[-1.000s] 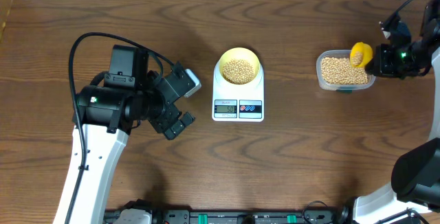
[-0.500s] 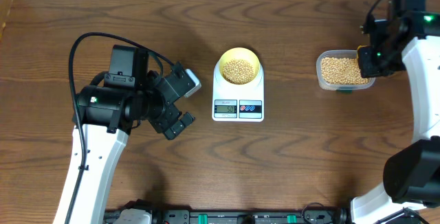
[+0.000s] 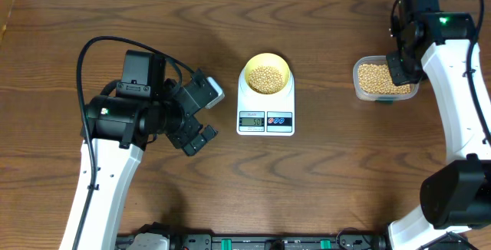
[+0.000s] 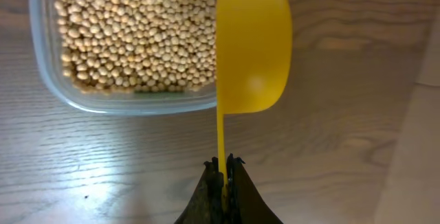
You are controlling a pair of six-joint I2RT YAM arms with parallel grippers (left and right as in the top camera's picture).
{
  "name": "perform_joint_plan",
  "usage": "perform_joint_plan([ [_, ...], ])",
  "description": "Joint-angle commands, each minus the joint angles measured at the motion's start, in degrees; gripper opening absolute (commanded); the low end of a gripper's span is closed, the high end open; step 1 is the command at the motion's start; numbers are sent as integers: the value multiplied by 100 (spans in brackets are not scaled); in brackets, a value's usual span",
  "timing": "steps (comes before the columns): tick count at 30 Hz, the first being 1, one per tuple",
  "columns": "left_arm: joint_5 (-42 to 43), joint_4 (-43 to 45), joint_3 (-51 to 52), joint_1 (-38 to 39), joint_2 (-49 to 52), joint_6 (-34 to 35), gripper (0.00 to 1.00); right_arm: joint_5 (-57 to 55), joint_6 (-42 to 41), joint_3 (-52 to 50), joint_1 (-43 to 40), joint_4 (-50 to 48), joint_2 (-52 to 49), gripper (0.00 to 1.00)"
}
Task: Scoop item into bowl and weigh 50g on scale
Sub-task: 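Lower the scoop to the table in front of the tub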
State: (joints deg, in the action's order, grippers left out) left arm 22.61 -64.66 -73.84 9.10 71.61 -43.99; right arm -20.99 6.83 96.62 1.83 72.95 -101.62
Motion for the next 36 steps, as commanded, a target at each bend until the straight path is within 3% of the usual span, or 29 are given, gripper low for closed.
perform_joint_plan([
  [1,92,-22,48,-20,-2,-101,98,264,-417,-31,120,-9,111,1],
  [7,92,-22,48,-20,-2,-101,98,1853,-380,-31,7,-11,654,1],
  [12,92,-22,48,-20,-2,-101,98,3456,-380,-31,-573,42,1517,1],
  [21,92,-22,48,-20,-2,-101,98,4651,-50,-223,-1342,850,1943,1],
  [27,92,-22,46,-20,-2,-101,98,5698,-13,-1478,-1342,319,1939,1],
  [32,92,-22,48,-20,-2,-101,98,6983,-15,-2997,-1342,-949,1939,1],
  [36,92,-22,48,-20,-2,-101,98,7287,-144,-3895,-1342,-1692,1939,1],
])
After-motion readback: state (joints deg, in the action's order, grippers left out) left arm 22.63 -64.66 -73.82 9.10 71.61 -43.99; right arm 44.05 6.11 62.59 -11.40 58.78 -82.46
